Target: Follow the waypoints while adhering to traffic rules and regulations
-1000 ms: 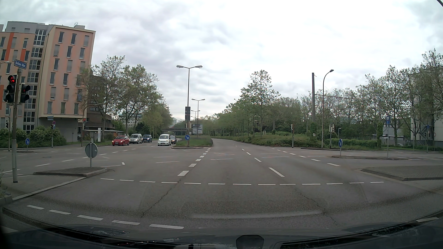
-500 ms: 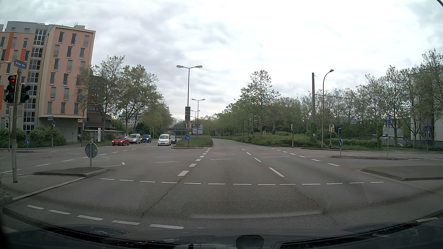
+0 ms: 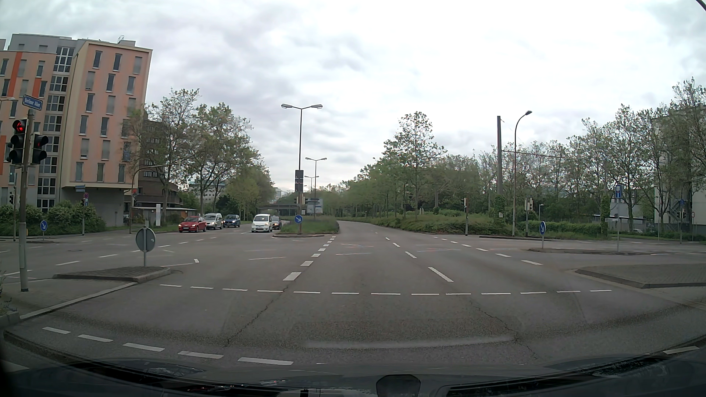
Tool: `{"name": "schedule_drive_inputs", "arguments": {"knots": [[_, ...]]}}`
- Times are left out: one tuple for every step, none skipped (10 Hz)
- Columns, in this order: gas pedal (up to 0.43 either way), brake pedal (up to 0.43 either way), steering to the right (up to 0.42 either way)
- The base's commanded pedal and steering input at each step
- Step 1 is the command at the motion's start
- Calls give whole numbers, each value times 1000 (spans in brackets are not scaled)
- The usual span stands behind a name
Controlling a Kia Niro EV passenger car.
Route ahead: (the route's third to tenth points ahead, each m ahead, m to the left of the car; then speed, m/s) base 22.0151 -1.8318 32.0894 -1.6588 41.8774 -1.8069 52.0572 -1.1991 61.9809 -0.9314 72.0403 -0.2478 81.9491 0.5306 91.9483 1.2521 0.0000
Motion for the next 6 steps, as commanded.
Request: {"name": "schedule_drive_inputs", "arguments": {"knots": [[0, 201, 14], [0, 201, 13], [0, 201, 13], [0, 207, 13], [0, 201, 13], [0, 201, 13]]}}
